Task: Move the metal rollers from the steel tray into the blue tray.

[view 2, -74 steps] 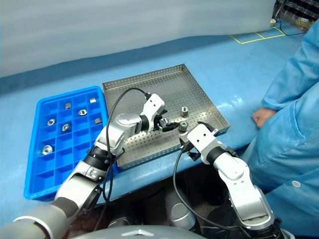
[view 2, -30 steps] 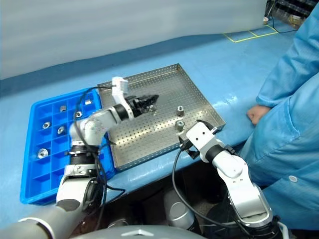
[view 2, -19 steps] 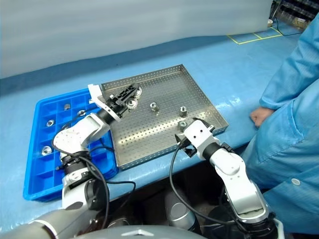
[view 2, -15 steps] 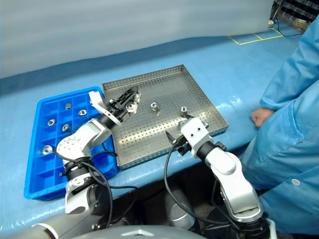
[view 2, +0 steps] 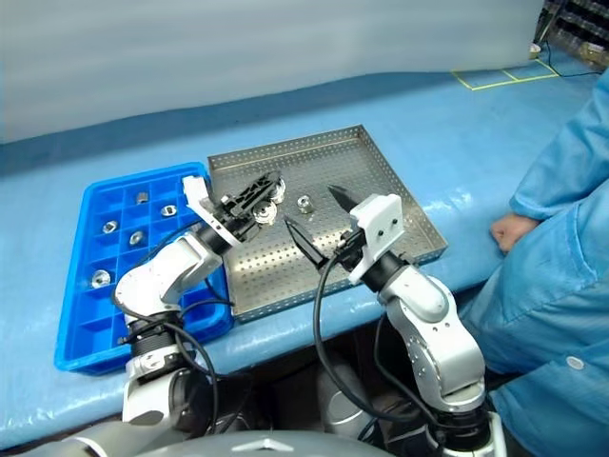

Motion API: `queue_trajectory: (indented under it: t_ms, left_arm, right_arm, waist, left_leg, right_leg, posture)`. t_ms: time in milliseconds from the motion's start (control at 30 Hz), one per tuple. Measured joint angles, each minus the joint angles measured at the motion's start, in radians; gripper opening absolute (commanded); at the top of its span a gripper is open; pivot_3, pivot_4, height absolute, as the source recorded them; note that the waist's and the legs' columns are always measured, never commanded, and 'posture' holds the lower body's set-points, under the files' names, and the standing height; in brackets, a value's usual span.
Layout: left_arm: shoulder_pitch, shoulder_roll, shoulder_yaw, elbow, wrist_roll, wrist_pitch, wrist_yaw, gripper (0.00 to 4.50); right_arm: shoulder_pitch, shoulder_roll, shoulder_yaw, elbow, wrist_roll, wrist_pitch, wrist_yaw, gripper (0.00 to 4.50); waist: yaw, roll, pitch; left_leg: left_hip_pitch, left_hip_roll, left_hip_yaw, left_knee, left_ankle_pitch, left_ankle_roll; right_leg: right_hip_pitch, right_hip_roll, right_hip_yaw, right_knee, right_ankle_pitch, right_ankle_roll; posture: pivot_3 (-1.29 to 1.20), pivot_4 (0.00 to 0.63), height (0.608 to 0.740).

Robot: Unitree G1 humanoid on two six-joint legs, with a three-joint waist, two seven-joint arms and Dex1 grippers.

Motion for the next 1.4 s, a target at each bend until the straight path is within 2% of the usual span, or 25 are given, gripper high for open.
queue_trajectory:
  t_ms: [267,633,1000,1200,1233,1267,1400]
  left_arm:
    - [0.007,-0.005,-0.089,-0.003,-0.035,-0.037,-0.05,2.27]
    - [0.007,0.016,-0.145,-0.027,-0.041,-0.1,-0.125,2.27]
    - [0.005,0.039,-0.207,-0.032,-0.014,-0.139,-0.205,2.27]
    - [0.005,0.052,-0.227,-0.032,0.012,-0.156,-0.218,2.23]
    - [0.005,0.054,-0.228,-0.032,0.017,-0.16,-0.22,2.23]
    - [0.005,0.059,-0.228,-0.032,0.018,-0.159,-0.225,2.23]
    - [0.006,0.062,-0.24,-0.036,0.019,-0.159,-0.243,2.23]
  right_arm:
    - [-0.004,0.072,0.001,0.042,0.125,0.045,-0.021,4.5]
    - [-0.011,0.095,-0.005,0.046,0.243,0.102,-0.066,4.5]
    - [-0.011,0.111,-0.014,0.068,0.337,0.132,-0.116,4.5]
    - [-0.011,0.108,-0.005,0.078,0.38,0.131,-0.11,2.58]
    - [-0.011,0.109,-0.008,0.077,0.384,0.13,-0.113,2.33]
    - [-0.012,0.11,-0.01,0.078,0.387,0.13,-0.118,2.33]
    - [-0.012,0.111,-0.014,0.084,0.407,0.131,-0.127,1.5]
  waist:
    - [0.025,0.0,0.0]
    - [0.057,0.001,0.0]
    - [0.077,0.001,-0.001]
    - [0.081,0.002,-0.001]
    - [0.081,0.002,-0.001]
    - [0.082,0.002,-0.001]
    - [0.087,0.002,-0.001]
  left_leg:
    - [0.0,0.0,0.0,-0.004,0.0,0.0]
    - [-0.004,0.0,0.0,-0.006,-0.002,0.004]
    - [-0.004,0.0,0.0,-0.006,-0.002,0.004]
    - [-0.006,0.0,0.0,-0.006,-0.002,0.004]
    - [-0.006,0.0,0.0,-0.006,-0.002,0.004]
    - [-0.006,0.0,0.0,-0.006,-0.002,0.004]
    - [-0.007,0.0,0.0,-0.006,-0.002,0.004]
  right_leg:
    - [-0.001,0.0,0.001,-0.003,-0.001,-0.001]
    - [-0.002,0.001,0.001,-0.013,0.003,0.004]
    - [-0.003,0.001,0.001,-0.013,0.001,0.001]
    - [-0.005,0.001,0.001,-0.013,0.002,0.003]
    - [-0.005,0.001,0.001,-0.012,0.002,0.003]
    - [-0.005,0.001,0.001,-0.012,0.002,0.003]
    - [-0.006,0.001,0.001,-0.012,0.002,0.003]
  posture:
    - [-0.45,0.15,0.74]
    - [-0.45,0.15,0.74]
    - [-0.45,0.15,0.74]
    - [-0.45,0.15,0.74]
    - [-0.45,0.15,0.74]
    - [-0.45,0.15,0.74]
    - [-0.45,0.15,0.74]
